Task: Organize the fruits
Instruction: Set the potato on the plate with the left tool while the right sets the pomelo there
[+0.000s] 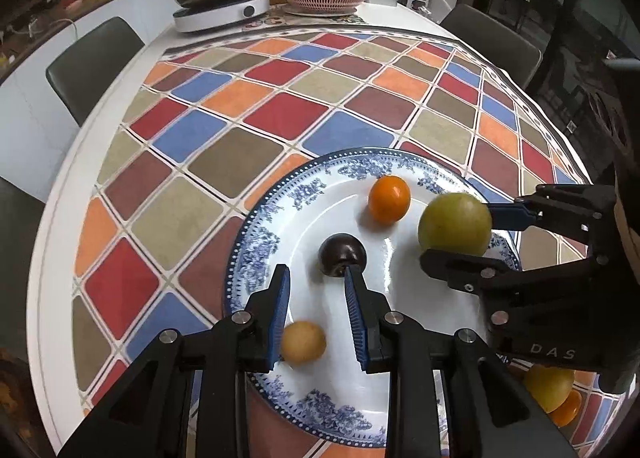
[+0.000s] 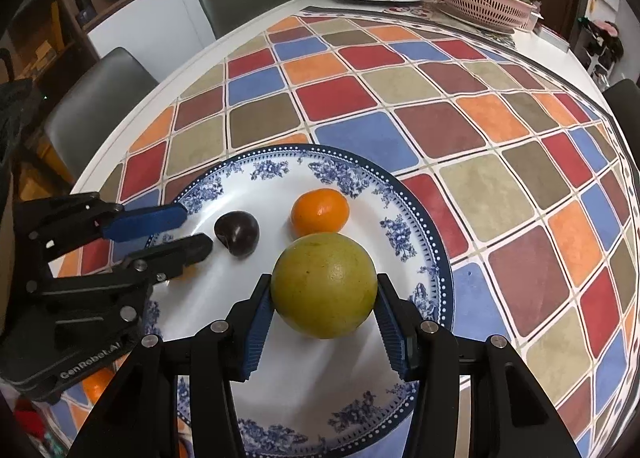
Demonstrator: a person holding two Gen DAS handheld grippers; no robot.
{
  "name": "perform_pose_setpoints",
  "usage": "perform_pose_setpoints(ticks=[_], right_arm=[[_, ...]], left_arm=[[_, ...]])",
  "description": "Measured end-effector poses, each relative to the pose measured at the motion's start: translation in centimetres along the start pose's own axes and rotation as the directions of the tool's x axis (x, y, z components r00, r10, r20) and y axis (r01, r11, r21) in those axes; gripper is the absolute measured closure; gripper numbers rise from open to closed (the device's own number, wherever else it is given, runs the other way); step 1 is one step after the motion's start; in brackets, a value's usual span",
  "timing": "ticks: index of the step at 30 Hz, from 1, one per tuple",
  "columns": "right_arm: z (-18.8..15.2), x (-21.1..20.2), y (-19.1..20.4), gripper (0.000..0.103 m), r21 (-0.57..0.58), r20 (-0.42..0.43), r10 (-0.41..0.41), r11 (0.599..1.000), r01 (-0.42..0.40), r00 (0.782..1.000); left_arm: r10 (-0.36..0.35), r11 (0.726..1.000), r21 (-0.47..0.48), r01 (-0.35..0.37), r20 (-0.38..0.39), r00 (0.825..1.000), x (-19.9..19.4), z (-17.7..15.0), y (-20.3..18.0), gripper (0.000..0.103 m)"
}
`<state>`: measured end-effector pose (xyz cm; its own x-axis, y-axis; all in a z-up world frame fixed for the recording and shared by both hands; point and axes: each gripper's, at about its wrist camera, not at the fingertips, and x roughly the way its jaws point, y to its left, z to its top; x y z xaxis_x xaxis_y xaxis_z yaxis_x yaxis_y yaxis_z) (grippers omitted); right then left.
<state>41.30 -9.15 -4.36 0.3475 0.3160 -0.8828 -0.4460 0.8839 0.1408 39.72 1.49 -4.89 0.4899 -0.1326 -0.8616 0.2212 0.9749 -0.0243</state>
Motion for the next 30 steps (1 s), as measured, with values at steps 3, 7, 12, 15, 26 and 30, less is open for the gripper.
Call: perform_pose_setpoints(ticks=[3, 7, 12, 15, 26, 30], right_arm=[[-0.1, -0.8, -0.1, 0.051, 0.005, 0.027, 0.001, 1.000, -0.001, 1.000], [-0.1, -2.6, 0.0, 0.049, 0.010, 0.067, -0.008, 1.000, 0.008, 0.998], [-0.7, -5.4, 0.7, 0.048, 0.000, 0.125, -0.031, 0.999, 0.032, 0.992], [-1.4, -7.4, 1.2, 0.041, 0.013, 0.167, -0.038, 0.999, 0.036, 0.985], [-5.4, -13.8, 2.8, 0.041, 0.035, 0.276, -0.080, 0.997, 0.073, 0.958], [-7.5, -15.8, 3.4, 0.041, 0.053, 0.320, -0.103, 0.994, 0.091, 0.942]], left_arm=[[0.021, 1.000, 0.001, -0.021, 0.016, 1.000, -0.9, -0.1, -0.1, 0.071], [0.028, 1.000, -0.002, -0.028, 0.046, 0.999, -2.7, -0.3, -0.3, 0.071], [0.042, 0.999, -0.008, -0.042, 0.106, 0.993, -5.8, -1.0, -0.8, 0.069], [0.043, 0.999, -0.007, -0.042, 0.143, 0.989, -7.8, -1.6, -1.3, 0.068], [0.053, 0.999, -0.004, -0.054, 0.288, 0.956, -14.7, -5.3, -3.5, 0.050], [0.050, 0.998, 0.011, -0.057, 0.321, 0.946, -16.7, -7.1, -4.7, 0.043]])
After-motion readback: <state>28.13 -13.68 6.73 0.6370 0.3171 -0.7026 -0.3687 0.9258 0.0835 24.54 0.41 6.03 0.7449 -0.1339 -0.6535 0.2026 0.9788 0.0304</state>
